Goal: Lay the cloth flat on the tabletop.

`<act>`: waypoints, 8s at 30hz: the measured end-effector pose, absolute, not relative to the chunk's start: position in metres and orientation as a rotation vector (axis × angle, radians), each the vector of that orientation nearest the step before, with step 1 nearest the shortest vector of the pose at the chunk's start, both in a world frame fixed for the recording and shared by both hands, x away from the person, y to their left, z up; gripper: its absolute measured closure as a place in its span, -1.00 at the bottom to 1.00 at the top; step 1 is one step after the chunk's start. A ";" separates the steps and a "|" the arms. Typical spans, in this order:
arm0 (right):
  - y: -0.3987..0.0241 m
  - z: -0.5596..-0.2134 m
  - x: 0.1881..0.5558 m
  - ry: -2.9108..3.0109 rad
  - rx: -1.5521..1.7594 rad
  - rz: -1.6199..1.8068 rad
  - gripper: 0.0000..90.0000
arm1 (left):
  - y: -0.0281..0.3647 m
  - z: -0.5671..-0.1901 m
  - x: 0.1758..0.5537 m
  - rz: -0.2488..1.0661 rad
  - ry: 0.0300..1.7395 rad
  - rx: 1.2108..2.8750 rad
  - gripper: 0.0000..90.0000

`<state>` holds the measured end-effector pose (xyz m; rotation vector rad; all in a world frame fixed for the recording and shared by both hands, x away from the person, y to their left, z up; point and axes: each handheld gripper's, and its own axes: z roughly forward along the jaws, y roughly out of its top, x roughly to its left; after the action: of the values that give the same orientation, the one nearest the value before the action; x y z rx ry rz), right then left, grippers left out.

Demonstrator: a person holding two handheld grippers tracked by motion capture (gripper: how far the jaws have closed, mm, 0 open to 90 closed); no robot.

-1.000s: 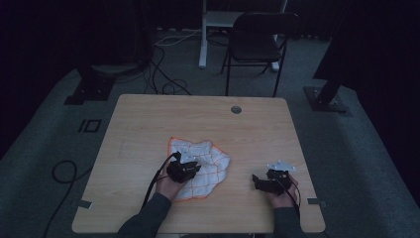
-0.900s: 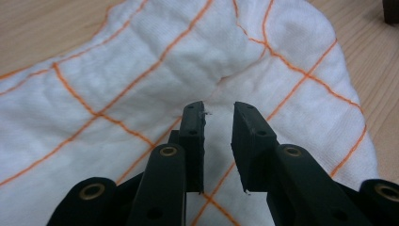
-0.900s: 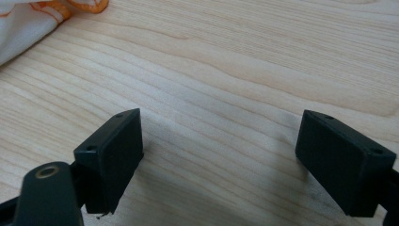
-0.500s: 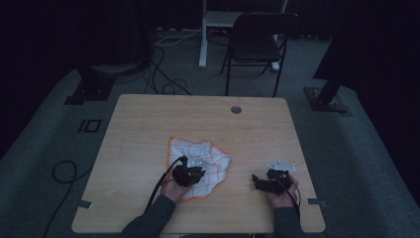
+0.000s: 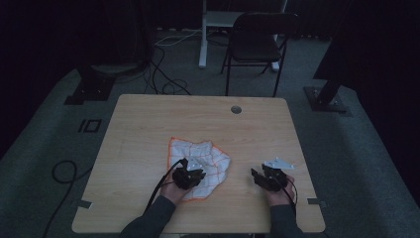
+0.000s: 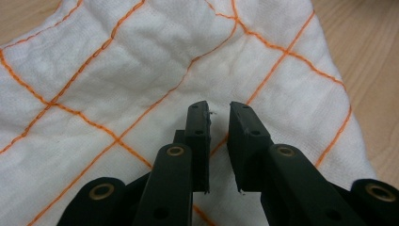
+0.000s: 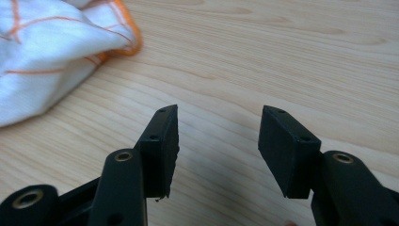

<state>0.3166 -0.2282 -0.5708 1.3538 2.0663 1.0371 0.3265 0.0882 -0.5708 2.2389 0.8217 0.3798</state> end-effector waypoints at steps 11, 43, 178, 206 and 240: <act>-0.203 -0.560 0.327 2.103 1.273 1.070 0.27 | 0.089 -0.570 0.316 0.364 0.774 2.265 0.77; -0.129 -0.566 0.384 2.279 1.165 1.015 0.54 | 0.128 -0.558 0.319 0.473 0.891 2.207 0.61; -0.118 -0.566 0.325 2.306 1.024 1.094 0.65 | 0.133 -0.543 0.332 0.463 1.002 2.103 0.59; -0.101 -0.560 0.339 2.372 0.949 1.105 0.98 | 0.141 -0.551 0.329 0.487 1.027 2.108 0.59; -0.100 -0.562 0.345 2.419 1.030 1.147 0.95 | 0.143 -0.554 0.326 0.503 1.026 2.113 0.59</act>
<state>0.3452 -0.1001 -0.5617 1.0304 2.4189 1.1467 0.3260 0.1425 -0.5539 2.1133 1.0264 0.5031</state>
